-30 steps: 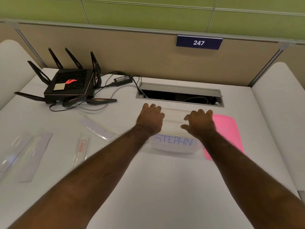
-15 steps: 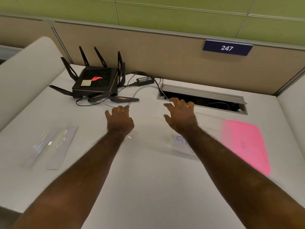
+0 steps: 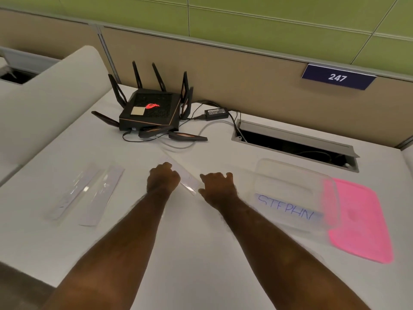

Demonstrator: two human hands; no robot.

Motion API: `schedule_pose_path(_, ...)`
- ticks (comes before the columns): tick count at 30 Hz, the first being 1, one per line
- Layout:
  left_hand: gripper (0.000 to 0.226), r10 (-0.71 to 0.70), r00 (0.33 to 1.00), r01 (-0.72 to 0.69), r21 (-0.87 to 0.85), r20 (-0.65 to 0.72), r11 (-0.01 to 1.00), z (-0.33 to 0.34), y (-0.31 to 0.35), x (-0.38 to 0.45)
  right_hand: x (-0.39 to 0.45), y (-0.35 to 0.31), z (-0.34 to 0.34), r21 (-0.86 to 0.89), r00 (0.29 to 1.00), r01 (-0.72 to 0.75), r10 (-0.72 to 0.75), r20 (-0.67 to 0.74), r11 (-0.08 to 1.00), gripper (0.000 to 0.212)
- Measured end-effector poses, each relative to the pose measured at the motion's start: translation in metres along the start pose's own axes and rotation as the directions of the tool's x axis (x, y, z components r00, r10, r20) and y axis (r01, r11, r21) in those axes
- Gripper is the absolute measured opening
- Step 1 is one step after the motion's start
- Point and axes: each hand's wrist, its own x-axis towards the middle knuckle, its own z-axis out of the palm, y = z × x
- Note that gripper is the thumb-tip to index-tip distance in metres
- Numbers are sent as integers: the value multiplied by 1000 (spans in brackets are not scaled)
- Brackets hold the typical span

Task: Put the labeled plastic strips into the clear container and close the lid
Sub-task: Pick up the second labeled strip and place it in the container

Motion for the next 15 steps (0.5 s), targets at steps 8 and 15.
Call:
schedule_pose_path(8, 46, -71, 989, 80, -64, 129, 995, 18, 26, 7, 18, -14, 8, -38, 999, -34, 32, -43, 999, 37)
schedule_pose_path(15, 22, -246, 888, 432, -526, 388, 733, 24, 31, 5, 18, -14, 8, -63, 992, 16, -24, -120, 998, 26)
